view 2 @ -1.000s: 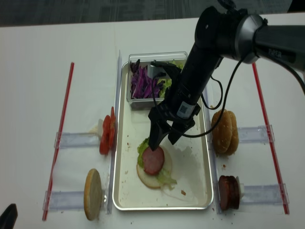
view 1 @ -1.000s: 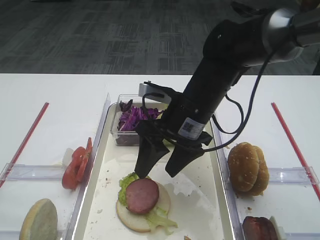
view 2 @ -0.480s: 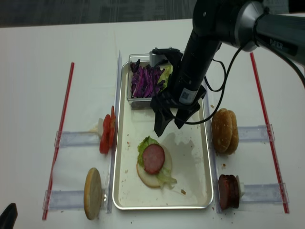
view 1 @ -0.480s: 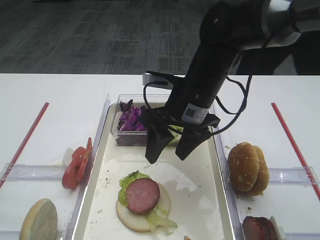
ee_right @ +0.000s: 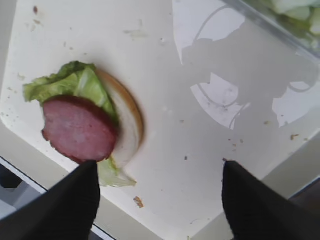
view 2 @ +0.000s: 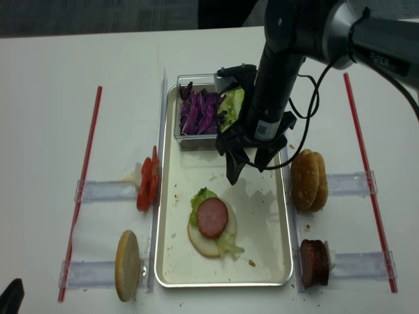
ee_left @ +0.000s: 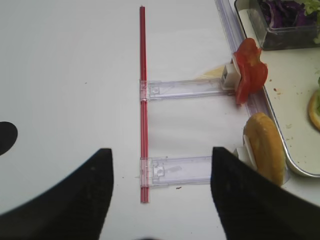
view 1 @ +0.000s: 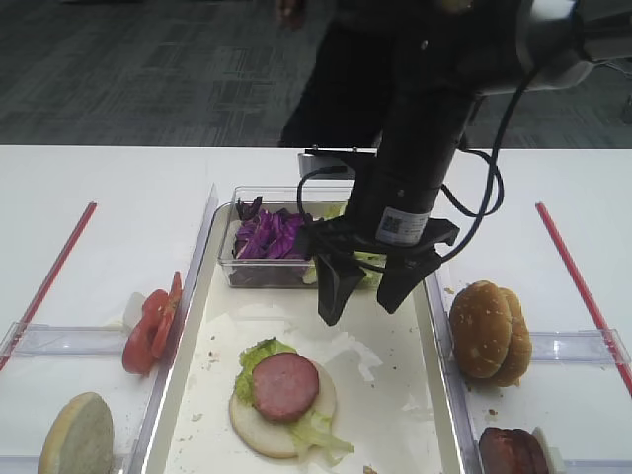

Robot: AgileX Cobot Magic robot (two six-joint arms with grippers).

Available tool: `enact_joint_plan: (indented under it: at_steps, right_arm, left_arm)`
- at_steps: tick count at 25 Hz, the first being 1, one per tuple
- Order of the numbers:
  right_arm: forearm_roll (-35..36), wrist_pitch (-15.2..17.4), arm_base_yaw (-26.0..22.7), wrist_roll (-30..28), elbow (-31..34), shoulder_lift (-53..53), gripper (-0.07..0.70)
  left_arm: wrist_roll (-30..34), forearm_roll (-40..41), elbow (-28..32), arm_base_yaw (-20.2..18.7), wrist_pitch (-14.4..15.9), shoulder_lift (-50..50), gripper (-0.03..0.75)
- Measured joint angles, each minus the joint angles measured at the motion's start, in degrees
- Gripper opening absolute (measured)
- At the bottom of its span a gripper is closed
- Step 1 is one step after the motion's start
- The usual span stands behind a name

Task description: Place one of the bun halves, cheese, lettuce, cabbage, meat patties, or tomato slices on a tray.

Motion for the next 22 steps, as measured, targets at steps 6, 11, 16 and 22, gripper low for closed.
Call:
enact_joint_plan:
  at_steps: [6, 11, 16, 22]
  right_arm:
    - [-3.35, 0.17, -2.75, 3.05, -2.66, 0.00, 0.516]
    - [-3.82, 0.26, -5.96, 4.31, -4.71, 0.00, 0.516]
    - [-6.65, 0.39, -9.67, 5.42, -4.78, 0.00, 0.516]
    - [-11.34, 0.39, -14.53, 6.89, -4.83, 0.00, 0.516]
  left_arm:
    - [0.00, 0.00, 0.00, 0.00, 0.00, 0.00, 0.430]
    - [0.00, 0.00, 0.00, 0.00, 0.00, 0.00, 0.430]
    - [0.00, 0.00, 0.00, 0.00, 0.00, 0.00, 0.430]
    - [0.00, 0.00, 0.00, 0.00, 0.00, 0.00, 0.430]
